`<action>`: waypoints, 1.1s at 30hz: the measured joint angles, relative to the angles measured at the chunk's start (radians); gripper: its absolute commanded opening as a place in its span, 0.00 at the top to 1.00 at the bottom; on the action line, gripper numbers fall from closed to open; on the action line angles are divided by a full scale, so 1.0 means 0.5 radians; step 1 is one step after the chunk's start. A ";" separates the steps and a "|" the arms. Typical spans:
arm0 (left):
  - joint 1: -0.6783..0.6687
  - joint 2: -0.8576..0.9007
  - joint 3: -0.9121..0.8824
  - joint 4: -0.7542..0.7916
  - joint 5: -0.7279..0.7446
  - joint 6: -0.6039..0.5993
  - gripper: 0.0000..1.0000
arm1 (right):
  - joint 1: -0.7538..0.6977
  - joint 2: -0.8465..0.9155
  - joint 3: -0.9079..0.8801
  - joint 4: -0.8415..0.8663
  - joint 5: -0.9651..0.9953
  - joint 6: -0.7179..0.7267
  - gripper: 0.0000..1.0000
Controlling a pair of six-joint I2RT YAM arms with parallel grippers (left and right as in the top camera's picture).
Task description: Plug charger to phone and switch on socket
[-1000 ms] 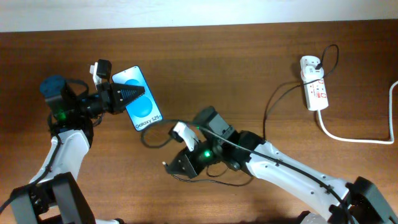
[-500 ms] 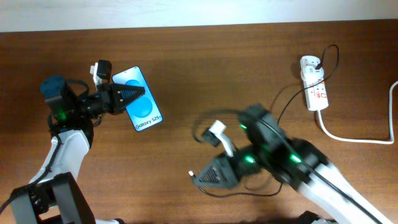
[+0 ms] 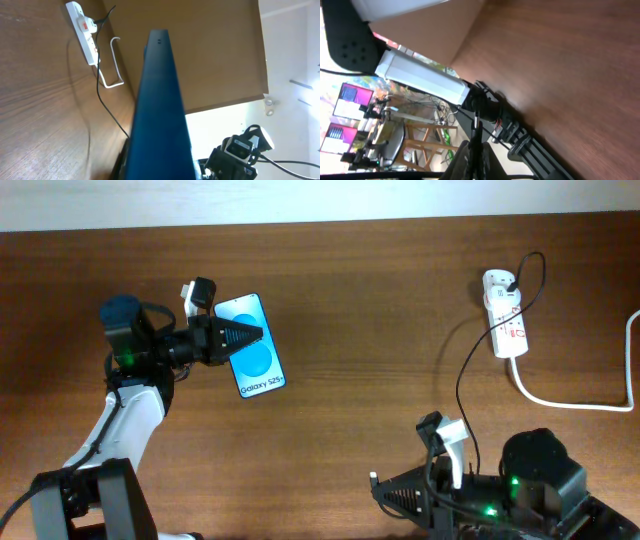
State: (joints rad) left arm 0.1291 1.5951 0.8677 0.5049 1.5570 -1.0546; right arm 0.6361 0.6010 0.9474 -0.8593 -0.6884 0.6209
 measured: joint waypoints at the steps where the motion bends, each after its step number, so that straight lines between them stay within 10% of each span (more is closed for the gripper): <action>1: 0.000 0.000 0.000 -0.021 0.001 0.001 1.00 | 0.000 0.000 -0.003 0.005 0.015 0.015 0.96; 8: 0.000 0.000 0.000 -0.089 0.000 0.007 1.00 | 0.001 0.000 -0.153 0.101 0.023 0.111 0.96; 14: 0.000 0.000 0.000 -0.089 0.000 0.007 1.00 | 0.000 0.004 -0.597 0.905 -0.103 0.388 0.96; 33: -0.125 0.000 0.000 -0.089 0.000 0.038 1.00 | 0.000 0.008 -0.699 1.033 -0.159 0.547 0.96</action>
State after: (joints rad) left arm 0.0666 1.5951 0.8677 0.4606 1.5570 -1.0355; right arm 0.6361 0.6048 0.5980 -0.3428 -0.7677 0.8944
